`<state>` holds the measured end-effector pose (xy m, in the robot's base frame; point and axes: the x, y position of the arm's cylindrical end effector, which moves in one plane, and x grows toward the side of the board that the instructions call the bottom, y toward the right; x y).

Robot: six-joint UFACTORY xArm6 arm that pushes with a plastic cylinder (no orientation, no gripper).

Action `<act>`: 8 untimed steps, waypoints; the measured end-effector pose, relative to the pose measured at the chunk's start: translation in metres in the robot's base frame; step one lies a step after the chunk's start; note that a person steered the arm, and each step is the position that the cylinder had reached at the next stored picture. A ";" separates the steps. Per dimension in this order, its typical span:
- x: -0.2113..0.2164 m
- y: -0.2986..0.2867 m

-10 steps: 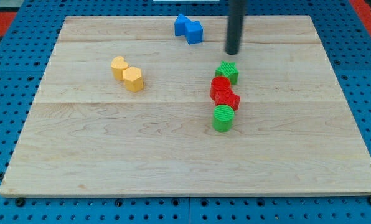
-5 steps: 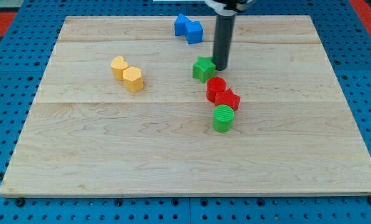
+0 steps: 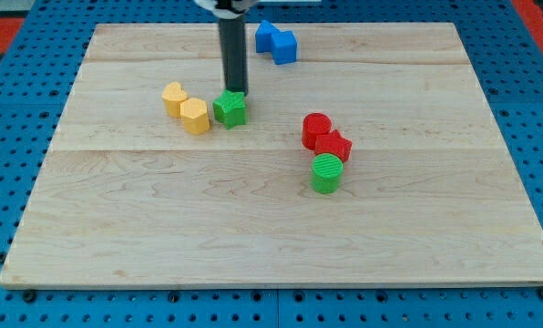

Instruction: Slide the green star closer to the green circle

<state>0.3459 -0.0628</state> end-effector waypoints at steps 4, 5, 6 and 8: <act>0.060 0.028; 0.065 -0.007; 0.097 0.002; 0.134 0.108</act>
